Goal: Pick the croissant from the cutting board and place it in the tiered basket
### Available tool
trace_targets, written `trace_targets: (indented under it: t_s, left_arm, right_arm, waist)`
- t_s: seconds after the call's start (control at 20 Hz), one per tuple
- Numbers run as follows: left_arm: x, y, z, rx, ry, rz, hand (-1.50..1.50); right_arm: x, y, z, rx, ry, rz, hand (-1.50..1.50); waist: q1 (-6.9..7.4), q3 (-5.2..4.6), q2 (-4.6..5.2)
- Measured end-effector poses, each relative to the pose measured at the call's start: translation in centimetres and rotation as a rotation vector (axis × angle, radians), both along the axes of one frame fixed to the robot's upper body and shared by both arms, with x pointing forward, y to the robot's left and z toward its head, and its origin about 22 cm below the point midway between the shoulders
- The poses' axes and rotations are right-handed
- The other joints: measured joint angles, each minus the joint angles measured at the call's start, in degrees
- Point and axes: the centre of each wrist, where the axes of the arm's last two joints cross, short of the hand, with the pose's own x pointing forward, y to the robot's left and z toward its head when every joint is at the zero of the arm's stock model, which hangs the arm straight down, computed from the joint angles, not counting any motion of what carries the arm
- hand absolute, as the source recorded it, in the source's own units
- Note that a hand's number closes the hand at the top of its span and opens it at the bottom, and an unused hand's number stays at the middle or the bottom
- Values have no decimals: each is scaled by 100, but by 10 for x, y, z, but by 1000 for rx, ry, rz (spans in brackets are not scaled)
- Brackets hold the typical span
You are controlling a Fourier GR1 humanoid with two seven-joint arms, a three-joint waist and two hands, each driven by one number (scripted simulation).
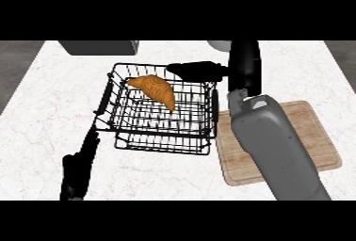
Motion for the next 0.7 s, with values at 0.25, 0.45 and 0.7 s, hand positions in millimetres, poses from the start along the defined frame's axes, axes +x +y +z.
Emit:
trace_targets:
  t_s: [0.25,0.45,0.7]
  left_arm:
    - [1,5,-3,2,4,16,0]
    - [0,3,-3,-1,6,26,0]
    - [1,8,-6,0,5,33,0]
  right_arm:
    - [-4,-71,20,59,-23,-172,-150]
    - [-30,-138,27,88,-8,-241,-150]
    - [-73,-221,31,106,-1,-264,-150]
  waist:
    - [-107,1,-15]
    - [-159,4,-22]
    - [-212,9,-19]
